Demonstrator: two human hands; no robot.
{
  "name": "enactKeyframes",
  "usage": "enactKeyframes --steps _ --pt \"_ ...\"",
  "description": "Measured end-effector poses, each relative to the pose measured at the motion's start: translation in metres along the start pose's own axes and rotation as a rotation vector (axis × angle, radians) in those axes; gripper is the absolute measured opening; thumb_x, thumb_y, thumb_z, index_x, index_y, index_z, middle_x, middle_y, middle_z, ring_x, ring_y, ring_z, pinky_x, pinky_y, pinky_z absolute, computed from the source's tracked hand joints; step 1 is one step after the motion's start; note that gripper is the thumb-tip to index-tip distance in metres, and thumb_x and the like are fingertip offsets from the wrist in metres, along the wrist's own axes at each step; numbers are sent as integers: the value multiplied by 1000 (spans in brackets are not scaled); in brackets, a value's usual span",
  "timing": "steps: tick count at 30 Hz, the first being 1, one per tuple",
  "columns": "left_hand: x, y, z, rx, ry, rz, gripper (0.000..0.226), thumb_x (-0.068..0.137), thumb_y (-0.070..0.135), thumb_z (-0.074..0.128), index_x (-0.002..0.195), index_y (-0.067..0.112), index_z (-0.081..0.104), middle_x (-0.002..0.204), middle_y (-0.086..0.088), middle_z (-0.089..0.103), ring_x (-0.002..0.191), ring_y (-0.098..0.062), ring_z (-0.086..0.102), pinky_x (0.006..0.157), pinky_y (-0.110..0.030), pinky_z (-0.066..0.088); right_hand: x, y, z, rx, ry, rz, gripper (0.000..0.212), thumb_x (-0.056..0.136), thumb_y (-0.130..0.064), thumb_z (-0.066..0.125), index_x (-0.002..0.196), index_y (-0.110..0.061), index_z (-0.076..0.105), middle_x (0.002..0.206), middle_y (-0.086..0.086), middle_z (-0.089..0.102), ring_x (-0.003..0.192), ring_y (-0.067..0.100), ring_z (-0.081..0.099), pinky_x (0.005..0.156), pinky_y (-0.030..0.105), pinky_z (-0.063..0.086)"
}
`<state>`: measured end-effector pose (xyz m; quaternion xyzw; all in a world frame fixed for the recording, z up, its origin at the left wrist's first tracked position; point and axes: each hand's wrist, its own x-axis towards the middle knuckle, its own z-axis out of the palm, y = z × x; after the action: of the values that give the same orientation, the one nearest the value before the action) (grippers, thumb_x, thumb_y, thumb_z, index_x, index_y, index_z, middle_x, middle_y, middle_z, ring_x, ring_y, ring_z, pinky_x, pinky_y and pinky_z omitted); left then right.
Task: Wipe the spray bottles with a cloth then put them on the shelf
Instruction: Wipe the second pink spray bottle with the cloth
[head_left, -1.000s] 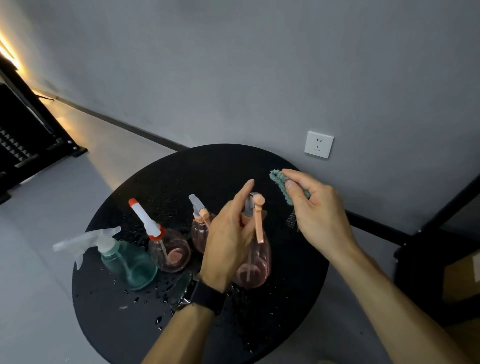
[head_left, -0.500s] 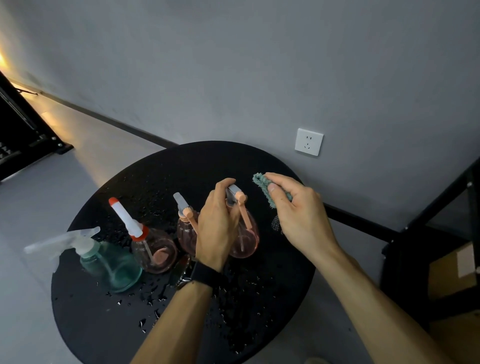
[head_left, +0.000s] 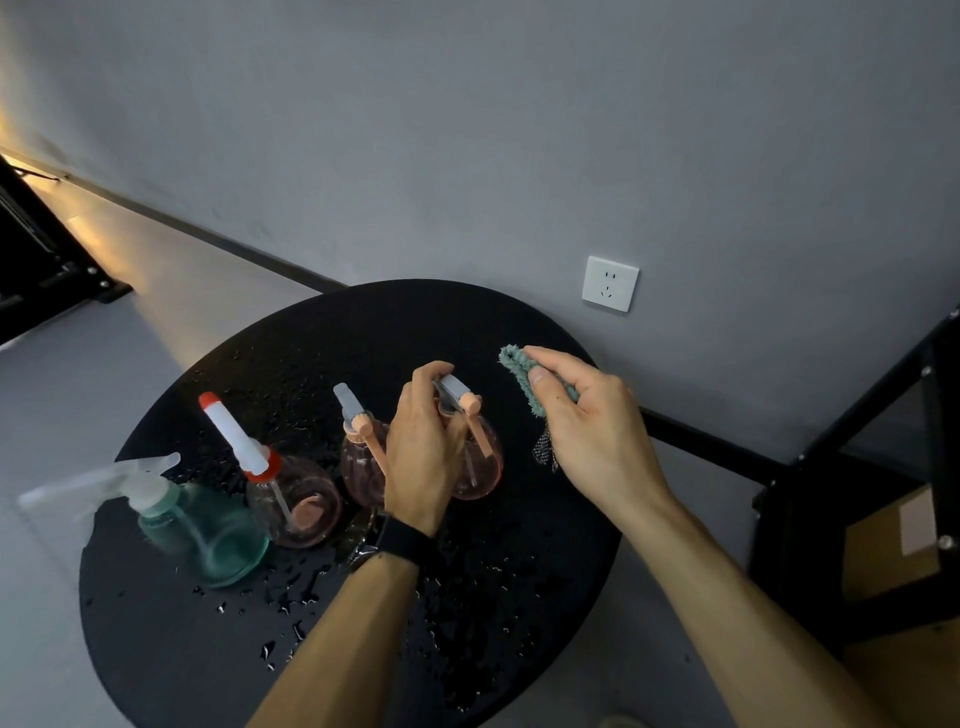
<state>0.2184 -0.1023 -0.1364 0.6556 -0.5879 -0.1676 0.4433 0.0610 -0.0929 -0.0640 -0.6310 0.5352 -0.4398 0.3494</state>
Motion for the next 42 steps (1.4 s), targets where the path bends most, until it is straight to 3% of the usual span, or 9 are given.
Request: enactKeyframes --steps 3,12,16,21,24,28,33,39,42 --pt "-1 2 0 52 -7 18 42 93 16 70 130 18 49 109 0 55 84 2 54 74 -5 41 0 -1 0 6 -8 13 30 101 -20 50 128 -21 63 126 -12 64 108 -11 51 83 -7 34" --pt "-10 10 -9 128 -119 66 59 97 17 65 148 22 37 117 7 46 94 -2 52 81 -4 41 -1 -4 -1 12 -16 38 30 101 -22 50 128 -23 63 123 -13 64 104 -9 53 76 -9 33" --pt "-14 12 -17 184 -150 69 68 99 5 57 156 25 26 138 -5 46 91 -8 54 75 3 37 0 -7 1 27 -14 41 30 101 -23 51 128 -24 64 124 -13 64 105 -8 53 76 -9 33" --pt "-18 29 -36 209 -128 51 65 96 -4 50 153 24 34 144 -6 43 98 -13 58 74 6 34 -4 -15 3 59 -29 35 30 100 -22 51 128 -23 64 120 -15 63 89 -19 53 74 -10 32" --pt "-20 45 -48 134 -6 96 46 96 0 51 137 19 54 127 -1 54 87 0 57 78 -2 42 -7 -22 8 126 -32 29 28 100 -22 52 125 -24 65 113 -21 64 92 -19 56 74 -6 36" --pt "-25 67 -65 -233 56 57 23 101 20 56 122 26 64 116 11 66 105 1 63 88 -18 51 -18 -37 20 345 -91 9 28 100 -18 52 124 -23 66 112 -14 71 103 -4 64 90 18 51" --pt "-30 74 -87 -478 -72 -29 46 85 45 63 130 36 58 122 10 65 110 0 63 86 -19 54 -24 -47 38 569 -268 39 30 103 -22 46 130 -25 60 121 -4 68 114 11 63 101 38 49" --pt "-25 58 -116 -473 4 -81 11 92 32 71 103 30 68 107 -7 70 98 -24 70 83 -49 60 -27 -63 52 992 -462 240 50 92 -40 45 135 -16 53 128 3 65 118 19 62 106 42 44" --pt "-26 55 -128 -505 78 -79 4 95 22 68 98 20 65 95 3 73 87 -12 71 74 -33 60 -27 -66 57 982 -523 221 51 91 -36 47 137 -15 52 129 3 64 119 18 62 105 41 46"
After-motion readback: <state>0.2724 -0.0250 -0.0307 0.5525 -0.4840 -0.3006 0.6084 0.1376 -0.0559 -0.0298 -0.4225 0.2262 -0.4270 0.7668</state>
